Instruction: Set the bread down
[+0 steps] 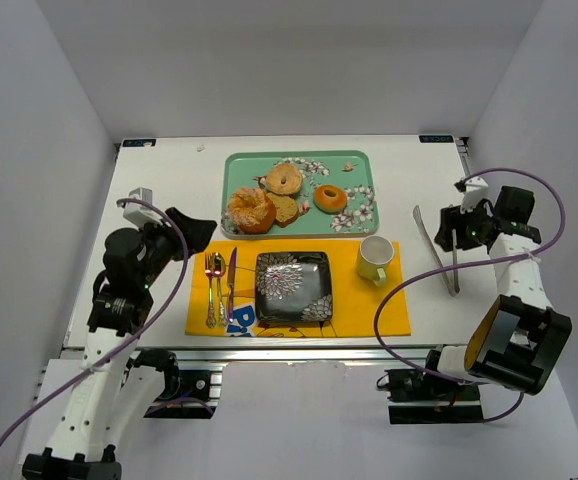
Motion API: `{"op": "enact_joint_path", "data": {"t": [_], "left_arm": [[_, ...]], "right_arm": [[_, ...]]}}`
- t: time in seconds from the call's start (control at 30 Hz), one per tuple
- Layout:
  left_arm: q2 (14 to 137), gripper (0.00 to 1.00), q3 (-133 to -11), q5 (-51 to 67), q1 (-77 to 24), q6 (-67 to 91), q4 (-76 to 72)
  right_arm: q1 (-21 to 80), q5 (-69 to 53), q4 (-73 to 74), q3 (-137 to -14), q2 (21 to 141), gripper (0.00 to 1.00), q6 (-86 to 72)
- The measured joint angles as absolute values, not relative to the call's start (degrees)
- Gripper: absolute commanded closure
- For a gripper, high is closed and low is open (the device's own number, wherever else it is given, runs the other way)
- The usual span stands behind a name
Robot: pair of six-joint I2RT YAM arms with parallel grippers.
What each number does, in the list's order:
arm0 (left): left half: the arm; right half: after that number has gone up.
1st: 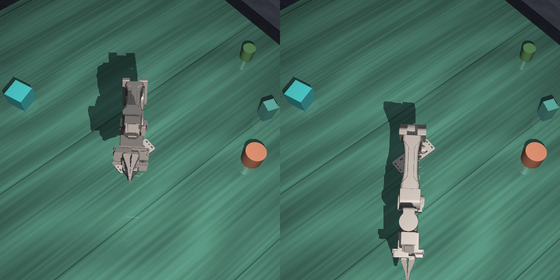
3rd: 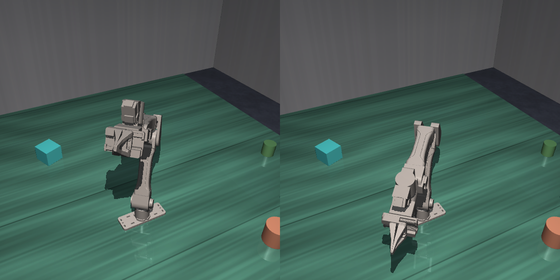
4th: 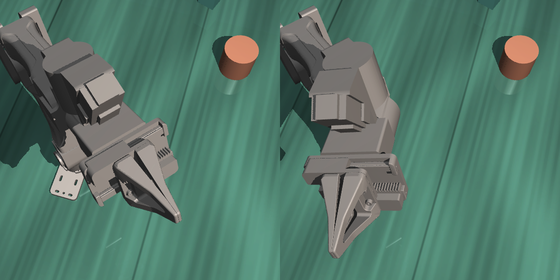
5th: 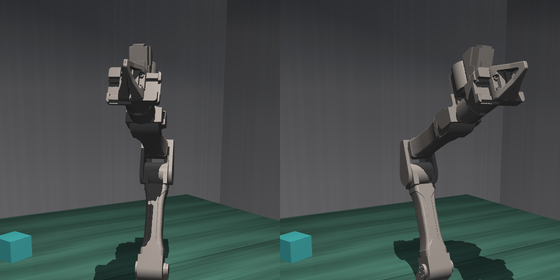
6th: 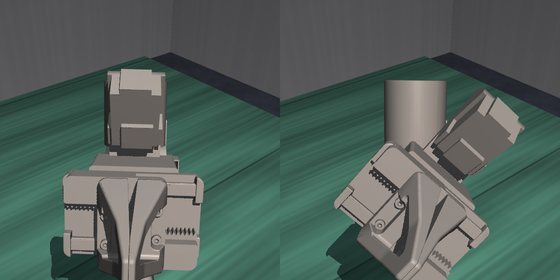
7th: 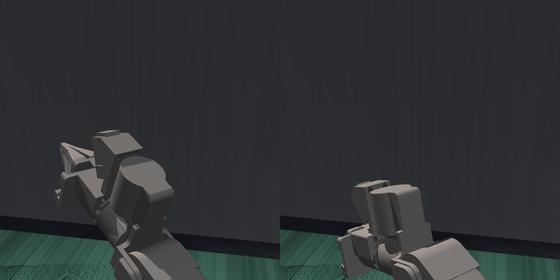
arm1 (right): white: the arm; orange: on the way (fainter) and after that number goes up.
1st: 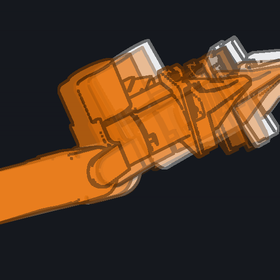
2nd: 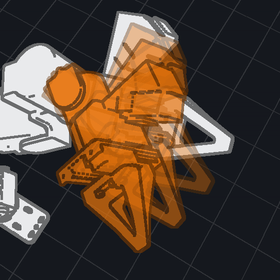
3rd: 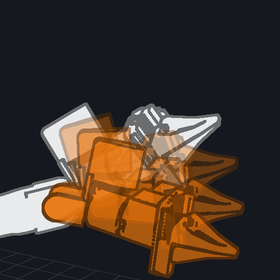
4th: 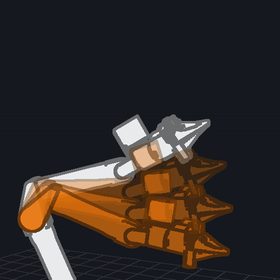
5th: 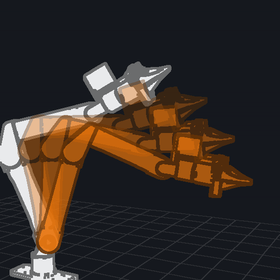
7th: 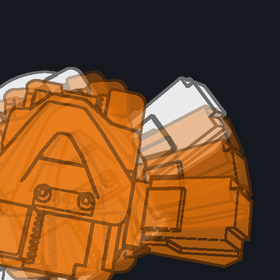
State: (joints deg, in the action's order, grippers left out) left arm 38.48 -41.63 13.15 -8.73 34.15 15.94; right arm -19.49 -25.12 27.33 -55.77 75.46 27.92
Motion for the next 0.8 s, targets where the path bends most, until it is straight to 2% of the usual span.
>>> {"op": "enact_joint_path", "data": {"t": [0.03,0.07,0.4,0.67,0.8], "left_arm": [[37.34,0.16,-40.77,12.99,-8.73,34.83,16.36],[36.07,0.14,-39.81,12.86,-8.73,35.22,17.06],[31.92,0.12,-36.32,12.91,-8.73,35.99,21.06],[34.04,0.12,-35.57,13.45,-8.73,36.03,20.51],[36.07,0.12,-35.57,13.87,-8.73,36.03,20.45]], "right_arm": [[-19.44,-24.56,27.27,-54.85,75.46,0.11,28.99],[-19.44,-23.7,27.29,-53.87,75.46,0.11,29.56],[-19.42,-14.35,24.99,-49.54,78.41,0.11,30.04],[-19.18,-11.03,18.85,-47.94,90.13,0.11,30.44],[-18.98,-11.38,15.79,-49.41,92.62,0.16,29.32]]}}
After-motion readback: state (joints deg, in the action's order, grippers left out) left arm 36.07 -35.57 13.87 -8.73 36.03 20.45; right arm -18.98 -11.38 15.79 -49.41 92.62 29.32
